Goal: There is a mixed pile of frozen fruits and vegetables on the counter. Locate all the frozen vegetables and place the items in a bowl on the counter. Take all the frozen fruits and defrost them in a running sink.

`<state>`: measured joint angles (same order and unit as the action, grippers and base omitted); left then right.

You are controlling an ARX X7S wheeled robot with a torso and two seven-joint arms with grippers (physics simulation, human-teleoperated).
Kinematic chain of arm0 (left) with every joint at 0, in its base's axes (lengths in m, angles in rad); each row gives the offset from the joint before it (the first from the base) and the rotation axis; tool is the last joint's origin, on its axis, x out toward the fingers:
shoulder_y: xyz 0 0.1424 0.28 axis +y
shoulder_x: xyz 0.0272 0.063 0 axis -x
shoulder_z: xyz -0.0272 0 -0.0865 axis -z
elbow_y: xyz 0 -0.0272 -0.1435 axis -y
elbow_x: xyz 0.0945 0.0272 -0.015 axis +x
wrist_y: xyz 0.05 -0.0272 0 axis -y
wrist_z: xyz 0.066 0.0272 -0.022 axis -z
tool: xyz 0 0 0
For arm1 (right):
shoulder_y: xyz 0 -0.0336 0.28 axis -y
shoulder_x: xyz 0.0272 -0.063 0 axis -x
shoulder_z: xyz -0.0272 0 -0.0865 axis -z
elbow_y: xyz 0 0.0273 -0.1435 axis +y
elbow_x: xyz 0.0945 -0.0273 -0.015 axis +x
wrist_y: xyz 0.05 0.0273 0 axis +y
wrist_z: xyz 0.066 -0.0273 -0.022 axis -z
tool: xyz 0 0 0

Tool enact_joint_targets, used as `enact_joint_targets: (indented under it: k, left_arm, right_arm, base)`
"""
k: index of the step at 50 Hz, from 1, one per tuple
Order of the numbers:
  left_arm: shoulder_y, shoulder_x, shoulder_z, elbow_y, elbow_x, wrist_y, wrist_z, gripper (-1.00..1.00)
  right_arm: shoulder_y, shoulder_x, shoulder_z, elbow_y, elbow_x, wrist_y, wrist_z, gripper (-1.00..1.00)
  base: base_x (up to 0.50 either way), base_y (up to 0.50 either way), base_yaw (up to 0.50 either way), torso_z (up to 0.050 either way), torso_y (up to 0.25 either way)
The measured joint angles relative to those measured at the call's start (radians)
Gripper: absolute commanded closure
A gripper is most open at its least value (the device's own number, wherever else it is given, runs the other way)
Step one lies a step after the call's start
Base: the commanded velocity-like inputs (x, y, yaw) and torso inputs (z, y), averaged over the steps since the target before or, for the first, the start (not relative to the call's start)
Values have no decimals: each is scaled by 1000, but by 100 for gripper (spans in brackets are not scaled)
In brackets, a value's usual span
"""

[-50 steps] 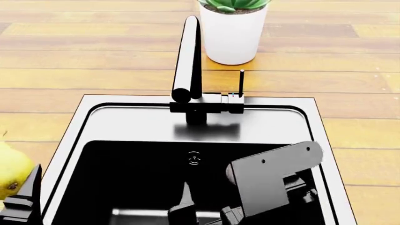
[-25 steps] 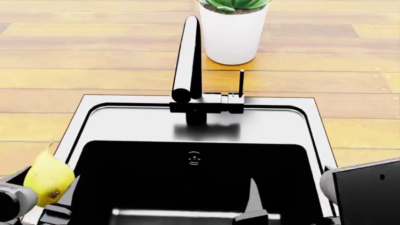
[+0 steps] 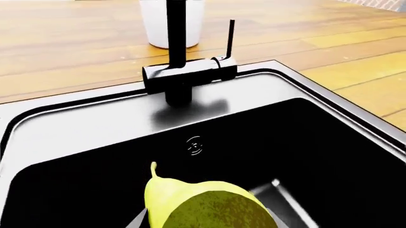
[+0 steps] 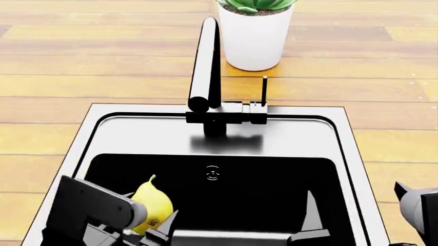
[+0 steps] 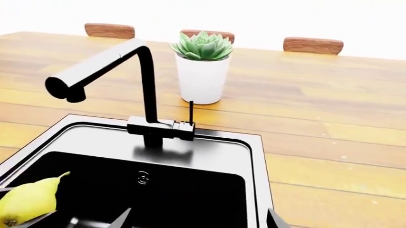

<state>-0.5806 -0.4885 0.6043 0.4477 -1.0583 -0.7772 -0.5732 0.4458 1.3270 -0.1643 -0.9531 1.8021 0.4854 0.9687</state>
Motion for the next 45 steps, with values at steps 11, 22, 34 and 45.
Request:
enact_joint_targets:
  k: [11, 22, 34, 45]
  left_arm:
    - [-63, 78, 66, -221, 65, 15, 100, 100]
    - [-90, 128, 131, -374, 144, 44, 159, 100]
    - [-77, 149, 169, -459, 191, 71, 181, 100]
    - [-69, 164, 190, -518, 212, 79, 186, 100]
  right_arm:
    - [32, -6, -6, -3, 20, 13, 9, -100]
    - [57, -9, -12, -2, 36, 27, 14, -100]
    - [62, -18, -16, -1, 37, 38, 13, -100]
    - [47, -22, -12, -1, 30, 39, 7, -100]
  base:
    - [0, 0, 0, 0, 0]
    - [0, 0, 0, 0, 0]
    - [0, 0, 0, 0, 1]
    - [0, 0, 0, 0, 0]
